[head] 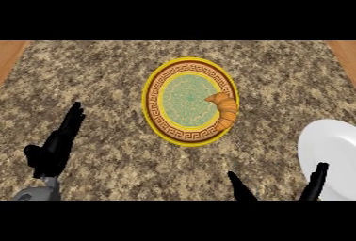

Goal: Pick the croissant from the plate and place it in the plate

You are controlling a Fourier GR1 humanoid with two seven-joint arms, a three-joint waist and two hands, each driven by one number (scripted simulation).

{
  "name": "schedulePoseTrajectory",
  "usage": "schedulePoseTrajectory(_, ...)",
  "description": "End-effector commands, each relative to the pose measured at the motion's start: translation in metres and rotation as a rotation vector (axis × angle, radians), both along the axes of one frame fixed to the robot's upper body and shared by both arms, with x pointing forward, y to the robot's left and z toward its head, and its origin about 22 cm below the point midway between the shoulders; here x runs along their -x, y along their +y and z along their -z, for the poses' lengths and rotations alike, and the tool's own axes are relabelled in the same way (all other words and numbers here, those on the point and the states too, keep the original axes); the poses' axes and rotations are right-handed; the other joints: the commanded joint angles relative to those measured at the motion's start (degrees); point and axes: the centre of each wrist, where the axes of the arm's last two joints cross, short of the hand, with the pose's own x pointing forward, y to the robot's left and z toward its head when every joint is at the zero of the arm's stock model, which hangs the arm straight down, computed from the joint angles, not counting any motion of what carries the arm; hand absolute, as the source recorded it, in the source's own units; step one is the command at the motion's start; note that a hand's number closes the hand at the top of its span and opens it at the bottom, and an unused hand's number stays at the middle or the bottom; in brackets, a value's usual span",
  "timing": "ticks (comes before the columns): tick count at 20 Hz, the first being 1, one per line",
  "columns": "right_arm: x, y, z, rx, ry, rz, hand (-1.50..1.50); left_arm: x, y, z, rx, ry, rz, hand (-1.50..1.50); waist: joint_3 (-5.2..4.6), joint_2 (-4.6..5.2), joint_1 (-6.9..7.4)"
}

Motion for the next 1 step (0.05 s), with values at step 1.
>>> schedulePoseTrajectory(1,0.0249,0.0032,0.0189,-0.029,-0.063,0.050,-1.50,0.0014,0.0022,-0.0060,0.000,-0.008,0.012,0.00,0.01,0.00,0.04)
